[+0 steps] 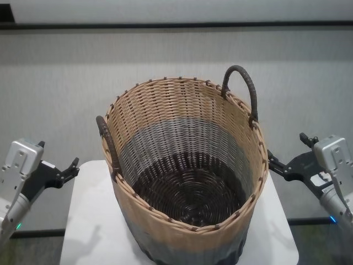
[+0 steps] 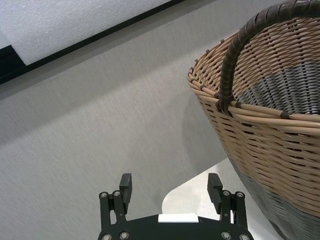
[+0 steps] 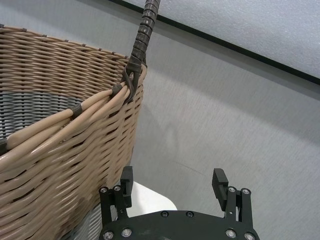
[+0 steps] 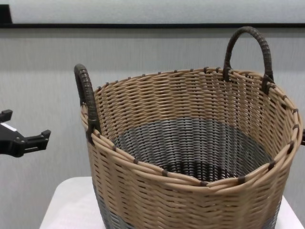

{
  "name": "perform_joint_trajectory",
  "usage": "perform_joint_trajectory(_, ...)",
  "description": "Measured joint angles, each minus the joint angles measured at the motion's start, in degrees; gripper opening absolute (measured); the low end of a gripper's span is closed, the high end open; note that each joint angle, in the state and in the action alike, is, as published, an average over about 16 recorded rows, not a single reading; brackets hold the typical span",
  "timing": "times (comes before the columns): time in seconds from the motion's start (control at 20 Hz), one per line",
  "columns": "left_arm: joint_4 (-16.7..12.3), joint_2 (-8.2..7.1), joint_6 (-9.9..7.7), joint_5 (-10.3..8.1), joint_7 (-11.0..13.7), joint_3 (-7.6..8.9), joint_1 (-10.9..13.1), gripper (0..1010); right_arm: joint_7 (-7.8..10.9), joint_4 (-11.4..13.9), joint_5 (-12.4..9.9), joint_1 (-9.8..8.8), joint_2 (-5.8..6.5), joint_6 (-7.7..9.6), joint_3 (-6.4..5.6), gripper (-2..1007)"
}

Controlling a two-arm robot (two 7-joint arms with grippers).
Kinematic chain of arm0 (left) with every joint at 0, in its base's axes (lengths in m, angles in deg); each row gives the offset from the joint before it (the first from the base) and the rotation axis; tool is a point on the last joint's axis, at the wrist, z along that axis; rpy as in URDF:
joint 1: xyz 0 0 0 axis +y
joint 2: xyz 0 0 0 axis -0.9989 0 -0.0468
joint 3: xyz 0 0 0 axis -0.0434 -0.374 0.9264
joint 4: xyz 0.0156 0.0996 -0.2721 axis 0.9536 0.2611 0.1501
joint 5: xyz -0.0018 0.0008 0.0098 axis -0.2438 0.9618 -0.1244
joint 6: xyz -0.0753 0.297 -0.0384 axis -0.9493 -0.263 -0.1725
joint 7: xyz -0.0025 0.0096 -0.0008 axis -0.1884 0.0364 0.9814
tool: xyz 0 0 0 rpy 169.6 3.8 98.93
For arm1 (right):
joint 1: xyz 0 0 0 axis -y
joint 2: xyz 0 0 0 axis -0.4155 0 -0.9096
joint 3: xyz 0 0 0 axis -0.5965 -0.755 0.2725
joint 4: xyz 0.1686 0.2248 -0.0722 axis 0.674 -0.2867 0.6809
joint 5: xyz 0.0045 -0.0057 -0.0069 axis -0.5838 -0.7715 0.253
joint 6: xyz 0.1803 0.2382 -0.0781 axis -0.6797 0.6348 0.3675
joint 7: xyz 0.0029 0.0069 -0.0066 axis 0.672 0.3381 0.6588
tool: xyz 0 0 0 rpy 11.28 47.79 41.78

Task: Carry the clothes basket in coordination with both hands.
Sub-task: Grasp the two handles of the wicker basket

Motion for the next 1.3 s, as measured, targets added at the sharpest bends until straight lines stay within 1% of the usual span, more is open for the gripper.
perform_joint_trajectory(0.85,0.00,0.00,-0.01,0.00,0.10,0.00,0.00,1003,0.26,-0.02,0.20,-0.10,-0.15,0.09,-0.27,1005)
perform_joint_trajectory(1.05,0.05,-0.04,-0.19,-0.10,0.79,0.12,-0.08,1003,0.65,-0.46,0.13,0.04,-0.27,0.41,-0.34,1005)
perform_joint_trajectory(1.3,-0.70,-0.42,-1.13,-0.62,2.52,0.46,-0.08,1003,1.70,-1.14,-0.40,0.00,-0.23,1.41,-0.82,1005)
